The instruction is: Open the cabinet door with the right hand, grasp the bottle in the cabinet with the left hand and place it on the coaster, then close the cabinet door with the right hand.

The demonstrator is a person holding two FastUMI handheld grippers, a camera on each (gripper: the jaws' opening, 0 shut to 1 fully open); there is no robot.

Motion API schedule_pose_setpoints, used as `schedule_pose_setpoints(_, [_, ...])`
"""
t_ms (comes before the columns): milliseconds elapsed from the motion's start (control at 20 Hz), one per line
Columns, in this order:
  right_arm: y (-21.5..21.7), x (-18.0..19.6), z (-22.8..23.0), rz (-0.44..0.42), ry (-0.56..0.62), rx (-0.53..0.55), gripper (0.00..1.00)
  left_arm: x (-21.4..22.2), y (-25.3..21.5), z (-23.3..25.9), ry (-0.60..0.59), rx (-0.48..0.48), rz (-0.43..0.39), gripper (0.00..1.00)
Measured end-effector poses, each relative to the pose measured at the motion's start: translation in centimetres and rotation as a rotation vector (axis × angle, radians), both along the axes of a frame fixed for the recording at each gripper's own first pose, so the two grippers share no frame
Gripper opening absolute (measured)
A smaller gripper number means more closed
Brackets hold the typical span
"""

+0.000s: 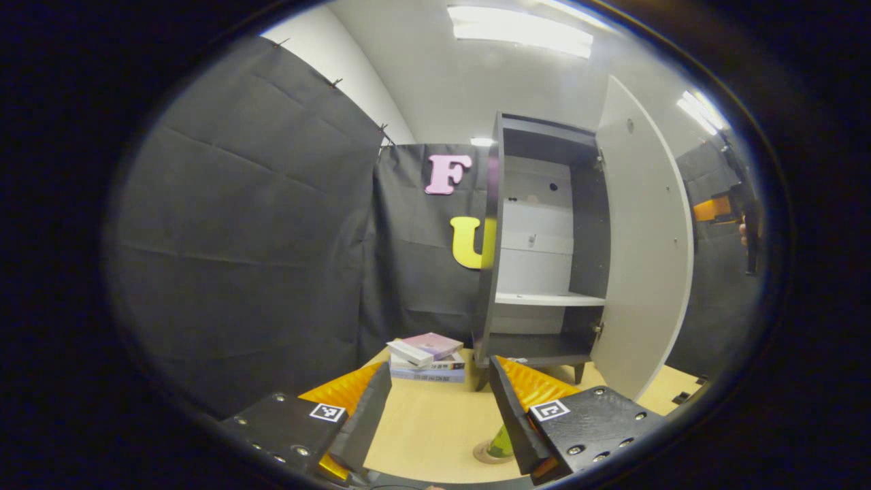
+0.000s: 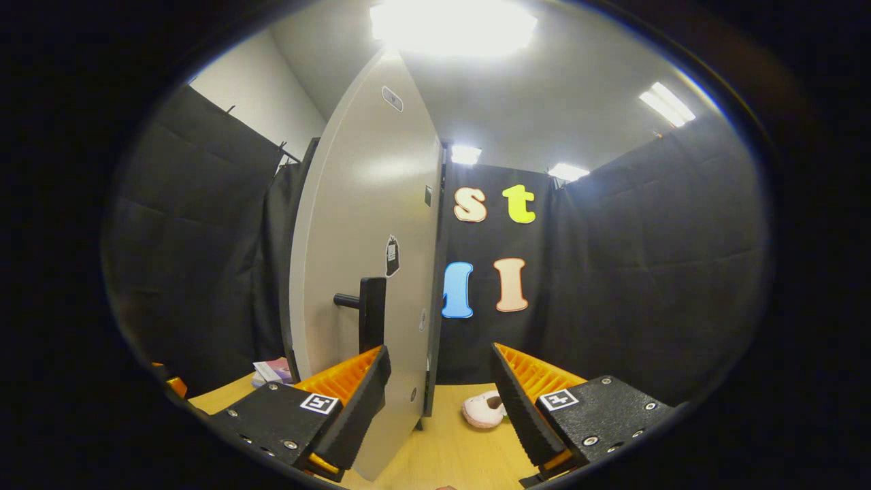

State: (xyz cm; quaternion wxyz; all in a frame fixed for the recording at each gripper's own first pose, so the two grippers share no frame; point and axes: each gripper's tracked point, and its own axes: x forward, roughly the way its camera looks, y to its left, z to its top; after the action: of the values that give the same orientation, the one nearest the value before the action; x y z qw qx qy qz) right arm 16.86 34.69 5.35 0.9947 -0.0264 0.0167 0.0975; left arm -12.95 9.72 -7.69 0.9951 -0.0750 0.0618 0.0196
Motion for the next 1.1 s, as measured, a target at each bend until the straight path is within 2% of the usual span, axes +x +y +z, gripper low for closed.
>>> schedule_pose_setpoints(300, [5.6,1.1,-0.6,0.101,0.018,0.077,0.91,-1.0,2.1,-0.3,0.042,0.019,0.045,0.82])
schedule_pose_setpoints(500, [10.4,2.6,-0.7,0.197,0.006,0.069,0.91,-1.2,2.8,0.0,0.051,0.034,0.081,0.85])
schedule_pose_setpoints(550, [11.8,3.1,-0.7,0.228,0.002,0.069,0.91,-1.1,2.9,-0.2,0.061,0.037,0.089,0.82])
schedule_pose_setpoints(650, [14.3,4.2,-1.2,0.289,0.005,0.076,0.92,-0.7,2.6,-0.5,0.076,0.036,0.106,0.85])
schedule_pose_setpoints(700, [15.0,4.6,-1.6,0.306,0.015,0.075,0.93,-0.3,2.4,-0.6,0.083,0.033,0.11,0.83])
schedule_pose_setpoints(750, [15.3,5.0,-1.9,0.32,0.022,0.074,0.94,0.1,2.1,-0.6,0.087,0.031,0.112,0.85])
schedule_pose_setpoints(850, [15.1,5.5,-2.0,0.341,0.018,0.077,0.94,1.4,1.4,0.0,0.082,0.042,0.111,0.83])
schedule_pose_setpoints(1100, [10.1,7.0,-3.4,0.311,0.009,0.058,0.95,5.5,-2.1,3.2,0.044,0.071,0.084,0.85])
